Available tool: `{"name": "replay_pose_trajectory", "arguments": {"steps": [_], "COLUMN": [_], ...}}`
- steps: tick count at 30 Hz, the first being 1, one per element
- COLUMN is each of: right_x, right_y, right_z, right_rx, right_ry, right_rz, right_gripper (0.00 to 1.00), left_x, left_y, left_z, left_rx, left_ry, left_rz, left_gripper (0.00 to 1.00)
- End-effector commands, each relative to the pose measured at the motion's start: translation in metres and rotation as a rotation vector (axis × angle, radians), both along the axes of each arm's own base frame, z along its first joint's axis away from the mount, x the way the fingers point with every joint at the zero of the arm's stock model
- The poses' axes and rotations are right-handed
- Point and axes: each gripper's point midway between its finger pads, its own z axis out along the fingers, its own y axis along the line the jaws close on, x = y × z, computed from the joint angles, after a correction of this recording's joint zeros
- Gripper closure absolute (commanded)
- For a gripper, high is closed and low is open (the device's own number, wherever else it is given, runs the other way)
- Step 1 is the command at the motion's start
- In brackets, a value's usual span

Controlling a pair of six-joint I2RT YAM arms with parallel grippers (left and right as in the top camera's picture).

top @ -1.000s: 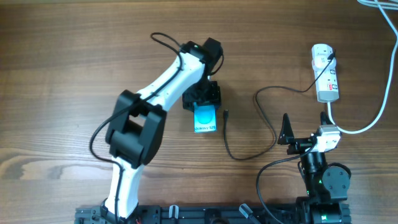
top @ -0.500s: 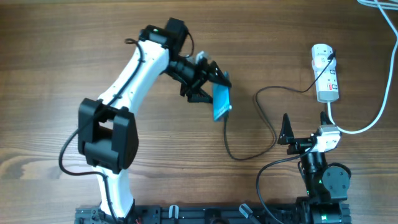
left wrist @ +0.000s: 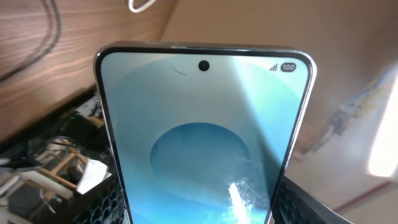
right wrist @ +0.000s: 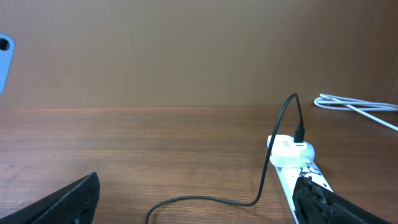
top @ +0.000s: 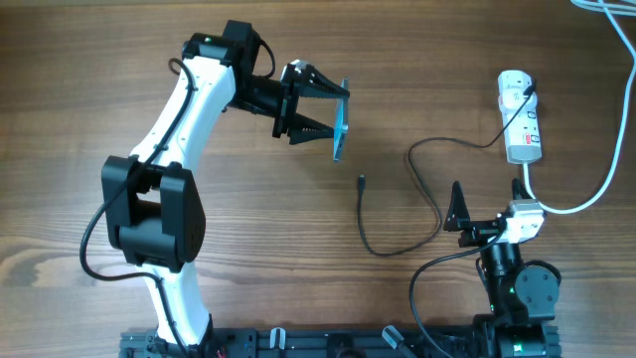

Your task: Plug charger to phone and switch on socket

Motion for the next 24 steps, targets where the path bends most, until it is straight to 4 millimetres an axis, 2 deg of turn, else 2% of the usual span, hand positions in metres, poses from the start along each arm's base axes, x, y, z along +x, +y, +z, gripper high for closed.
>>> {"name": "replay_pose_trajectory", "arguments": {"steps": [1, 9, 18, 24], "right_x": [0.000, 0.000, 0.000, 0.000], "right_y": [0.000, 0.000, 0.000, 0.000], "right_z": [0.002, 0.002, 0.002, 0.002], "right_rx": [-0.012, -0.012, -0.012, -0.012], "right_ry": [-0.012, -0.012, -0.012, -0.012], "right_rz": [0.000, 0.000, 0.000, 0.000], "right_gripper": [0.00, 0.00, 0.00, 0.00], "left_x": [-0.001, 0.000, 0.010, 0.011], "left_y": [0.002, 0.003, 0.018, 0.020], "left_z": [0.042, 0.042, 0.042, 0.042], "left_rx": [-0.147, -0.147, -0.146, -0.146], "left_ry": [-0.047, -0.047, -0.050, -0.051], "left_rz": [0.006, 0.010, 0.051, 0.058], "left_gripper": [0.32, 0.32, 0.32, 0.32]}}
